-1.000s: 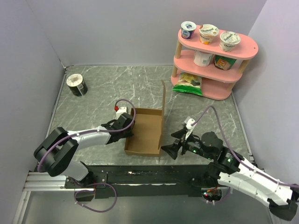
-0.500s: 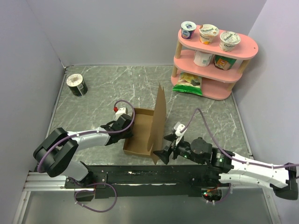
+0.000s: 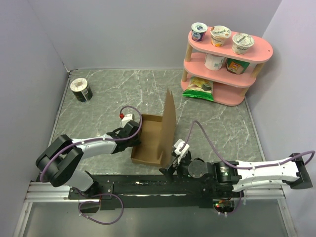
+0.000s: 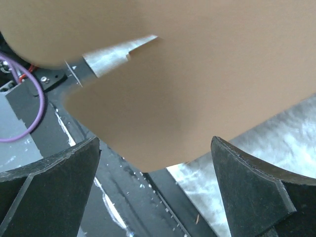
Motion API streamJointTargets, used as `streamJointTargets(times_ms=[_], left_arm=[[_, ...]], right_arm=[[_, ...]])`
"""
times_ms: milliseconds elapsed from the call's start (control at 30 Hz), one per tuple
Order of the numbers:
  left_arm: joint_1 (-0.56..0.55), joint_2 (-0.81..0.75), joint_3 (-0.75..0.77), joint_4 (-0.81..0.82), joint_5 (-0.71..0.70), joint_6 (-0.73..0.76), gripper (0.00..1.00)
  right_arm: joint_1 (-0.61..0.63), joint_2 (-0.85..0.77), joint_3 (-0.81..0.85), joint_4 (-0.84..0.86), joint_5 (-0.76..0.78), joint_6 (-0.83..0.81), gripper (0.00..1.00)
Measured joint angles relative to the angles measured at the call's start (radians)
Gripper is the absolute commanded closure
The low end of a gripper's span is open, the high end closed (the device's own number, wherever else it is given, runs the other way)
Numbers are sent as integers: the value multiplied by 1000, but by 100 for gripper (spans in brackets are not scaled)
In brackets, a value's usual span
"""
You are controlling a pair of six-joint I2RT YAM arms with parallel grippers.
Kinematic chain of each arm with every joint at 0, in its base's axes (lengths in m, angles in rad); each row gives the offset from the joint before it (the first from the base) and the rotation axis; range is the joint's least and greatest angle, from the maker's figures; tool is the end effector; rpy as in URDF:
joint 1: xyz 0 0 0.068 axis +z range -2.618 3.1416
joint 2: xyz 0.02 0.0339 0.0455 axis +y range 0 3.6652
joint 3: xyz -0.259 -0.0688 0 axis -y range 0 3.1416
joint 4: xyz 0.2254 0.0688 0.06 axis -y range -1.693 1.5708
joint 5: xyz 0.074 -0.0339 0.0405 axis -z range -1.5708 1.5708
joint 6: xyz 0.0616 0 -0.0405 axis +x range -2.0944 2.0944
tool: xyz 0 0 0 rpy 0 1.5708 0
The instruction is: Fold the paper box
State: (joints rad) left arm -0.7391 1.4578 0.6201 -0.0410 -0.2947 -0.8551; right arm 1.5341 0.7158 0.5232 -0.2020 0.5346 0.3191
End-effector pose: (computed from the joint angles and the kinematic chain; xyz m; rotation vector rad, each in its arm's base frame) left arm 0.2124 -0.1694 0.1411 -0.2707 2.4183 -0.3747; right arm 0.0378 0.1733 0.2504 -0.8178 1.7980 0.7164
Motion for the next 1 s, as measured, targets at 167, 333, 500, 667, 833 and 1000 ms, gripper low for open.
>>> streamJointTargets(times_ms=[167,333,500,667,833,1000], left_arm=[[0,0,1,0,-2,-9,73],[0,-8,-10,9,-8,-29,72],[-5,-76,-76,35,-11,-41,32],[-11,-224,-104,-4,-21,-15,4],[-11,-428,-82,-74,-23,56,4],[-2,-665,-66,-66,18,207,4]], right_arm=[[47,34,40,-81,132,108,0],[59,79,80,-170,245,240,22],[32,144,141,-280,299,317,46],[-27,141,165,-327,317,321,55],[-135,8,85,-222,257,175,63],[-344,-148,-9,-115,63,-58,70]])
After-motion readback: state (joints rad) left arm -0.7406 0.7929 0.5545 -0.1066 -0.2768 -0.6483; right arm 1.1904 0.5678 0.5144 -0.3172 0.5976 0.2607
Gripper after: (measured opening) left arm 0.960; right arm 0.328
